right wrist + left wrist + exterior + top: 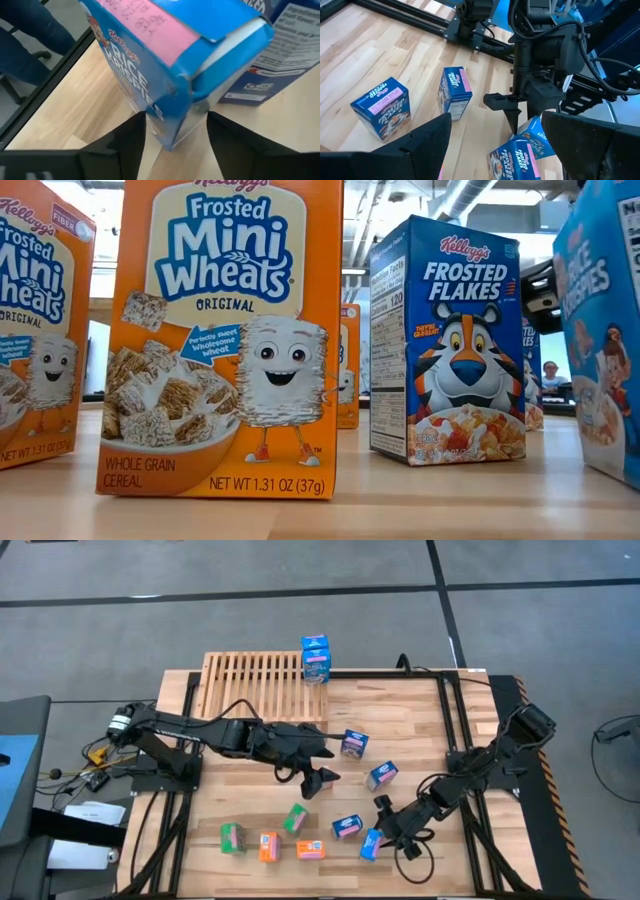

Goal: Stack cereal on shelf
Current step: Put the light blue cereal box on the shelf aligned with the other light blue cereal boxes

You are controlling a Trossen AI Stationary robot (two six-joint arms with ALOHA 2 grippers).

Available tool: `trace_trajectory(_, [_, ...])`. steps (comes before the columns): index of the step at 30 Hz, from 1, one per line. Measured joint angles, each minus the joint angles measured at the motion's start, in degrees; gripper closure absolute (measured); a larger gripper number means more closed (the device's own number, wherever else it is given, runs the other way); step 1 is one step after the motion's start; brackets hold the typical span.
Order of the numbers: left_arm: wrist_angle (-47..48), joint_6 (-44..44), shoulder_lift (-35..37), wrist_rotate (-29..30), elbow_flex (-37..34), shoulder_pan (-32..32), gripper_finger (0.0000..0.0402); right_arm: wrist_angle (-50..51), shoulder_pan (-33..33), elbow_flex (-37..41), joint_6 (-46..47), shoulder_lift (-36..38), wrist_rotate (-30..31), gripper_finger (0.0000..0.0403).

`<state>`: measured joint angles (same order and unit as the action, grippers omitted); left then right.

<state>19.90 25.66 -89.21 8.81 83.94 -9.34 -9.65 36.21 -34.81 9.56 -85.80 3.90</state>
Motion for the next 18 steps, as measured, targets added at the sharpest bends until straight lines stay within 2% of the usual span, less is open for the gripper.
trace_trajectory(12, [-0.1, 0.0, 0.0, 0.0, 0.0, 0.0, 0.0102, 0.0, 0.6, 0.0, 2.4, 0.0, -0.8, 0.0309])
trace_trajectory(15, [-0.1, 0.0, 0.0, -0.1, 0.0, 0.0, 0.0102, 0.2, 0.6, 0.0, 2.4, 0.0, -0.8, 0.0321])
trace_trajectory(18, [-0.1, 0.1, 0.0, -1.1, 0.0, 0.0, 0.0102, 1.4, -0.1, -0.1, 2.8, 0.0, -1.0, 0.0312])
